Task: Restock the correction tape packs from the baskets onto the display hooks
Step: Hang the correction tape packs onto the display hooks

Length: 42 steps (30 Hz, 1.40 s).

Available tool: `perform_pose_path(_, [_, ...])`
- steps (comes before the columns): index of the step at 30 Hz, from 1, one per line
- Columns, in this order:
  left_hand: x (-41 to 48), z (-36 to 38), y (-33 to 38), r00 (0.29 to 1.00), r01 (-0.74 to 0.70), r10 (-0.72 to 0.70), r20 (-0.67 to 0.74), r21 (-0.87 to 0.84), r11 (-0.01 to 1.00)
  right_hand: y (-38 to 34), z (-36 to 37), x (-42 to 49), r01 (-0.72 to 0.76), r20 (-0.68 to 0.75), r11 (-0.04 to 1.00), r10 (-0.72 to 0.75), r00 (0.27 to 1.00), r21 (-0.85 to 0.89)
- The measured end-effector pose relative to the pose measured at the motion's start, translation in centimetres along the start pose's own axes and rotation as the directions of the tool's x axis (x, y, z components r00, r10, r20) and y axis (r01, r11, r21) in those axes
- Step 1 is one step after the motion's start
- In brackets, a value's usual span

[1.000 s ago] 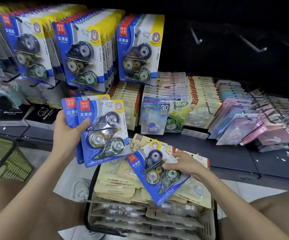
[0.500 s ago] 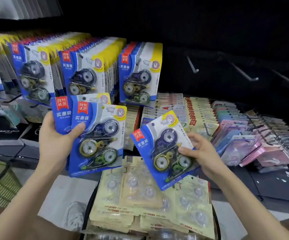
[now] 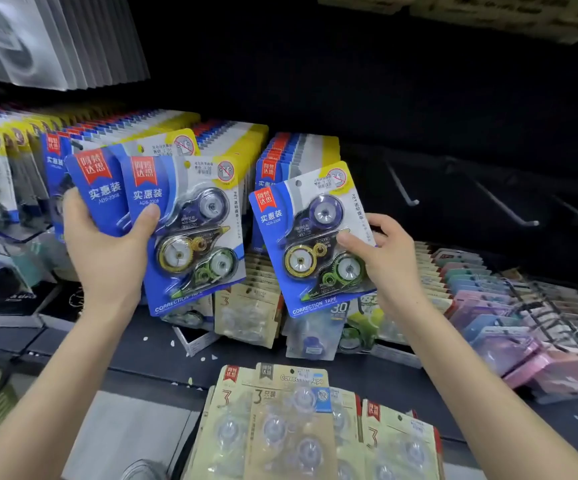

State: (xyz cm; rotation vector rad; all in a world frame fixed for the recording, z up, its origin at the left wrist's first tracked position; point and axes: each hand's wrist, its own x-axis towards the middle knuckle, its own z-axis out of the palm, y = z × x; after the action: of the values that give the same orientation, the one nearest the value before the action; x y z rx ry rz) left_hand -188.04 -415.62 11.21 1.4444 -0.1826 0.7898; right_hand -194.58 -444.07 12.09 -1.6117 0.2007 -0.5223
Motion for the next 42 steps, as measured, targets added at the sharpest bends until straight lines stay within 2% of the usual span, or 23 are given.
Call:
perform_pose_path(4, [0.1, -0.1, -0.5, 1.000, 0.000, 0.000, -0.006, 0.005, 1.000, 0.4, 0.7, 0.4, 0.008, -0.016, 0.998, -0.009, 1.000, -0.067])
perform_pose_path(8, [0.4, 0.3, -0.4, 1.000, -0.014, 0.014, 0.000, 0.001, 1.000, 1.7, 1.2, 1.0, 0.007, -0.056, 0.999, -0.009, 0.998, -0.047])
perform_pose_path(14, [0.6, 0.4, -1.0, 1.000, 0.003, -0.002, 0.003, -0.012, 1.000, 5.0, 4.1, 2.4, -0.033, -0.013, 0.999, 0.032, 0.999, -0.043])
perform_pose_path(17, [0.6, 0.4, -1.1, 1.000, 0.017, -0.017, 0.004, -0.014, 1.000, 6.0, 5.3, 3.6, -0.049, -0.050, 0.997, 0.045, 0.998, -0.068])
perform_pose_path(22, [0.8, 0.3, -1.3, 0.999, 0.042, -0.042, 0.025, -0.024, 0.999, 6.6, 5.6, 4.9, -0.063, -0.097, 0.981, 0.046, 0.994, -0.184])
perform_pose_path(25, [0.7, 0.3, -1.3, 0.996, 0.068, -0.065, 0.055, -0.050, 0.996, 6.5, 5.3, 4.9, -0.108, -0.134, 0.922, 0.061, 0.989, -0.372])
perform_pose_path(27, [0.6, 0.4, -1.0, 0.992, 0.099, -0.093, 0.082, -0.082, 0.992, 5.8, 4.8, 4.2, -0.092, -0.231, 0.839, -0.041, 0.972, -0.537])
perform_pose_path(28, [0.5, 0.4, -0.8, 0.989, 0.121, -0.111, 0.095, -0.108, 0.987, 5.1, 4.5, 3.5, -0.051, -0.251, 0.827, -0.111, 0.961, -0.560])
perform_pose_path(29, [0.5, 0.4, -0.6, 0.984, 0.149, -0.133, 0.115, -0.144, 0.978, 4.3, 4.4, 2.8, 0.004, -0.238, 0.843, -0.156, 0.959, -0.538])
perform_pose_path(31, [0.3, 0.5, -0.1, 0.966, 0.226, -0.189, 0.178, -0.216, 0.950, 2.2, 4.9, 1.0, 0.086, -0.101, 0.925, -0.132, 0.986, -0.369])
perform_pose_path(33, [-0.1, 0.7, 0.2, 0.935, 0.315, -0.249, 0.252, -0.271, 0.910, 0.3, 5.8, -0.7, 0.072, 0.109, 0.975, -0.050, 0.993, -0.208])
perform_pose_path(35, [-0.6, 0.9, 0.3, 0.907, 0.384, -0.294, 0.302, -0.304, 0.872, -0.6, 6.6, -1.7, 0.064, 0.229, 0.986, -0.028, 0.973, -0.154])
perform_pose_path(38, [-1.0, 0.9, 0.1, 0.891, 0.425, -0.333, 0.307, -0.313, 0.849, -0.7, 6.9, -2.1, 0.083, 0.233, 0.990, -0.055, 0.971, -0.111])
perform_pose_path(42, [-1.5, 0.9, -0.1, 0.885, 0.444, -0.358, 0.299, -0.306, 0.842, -0.3, 6.9, -2.4, 0.040, 0.243, 0.994, -0.015, 0.970, -0.099])
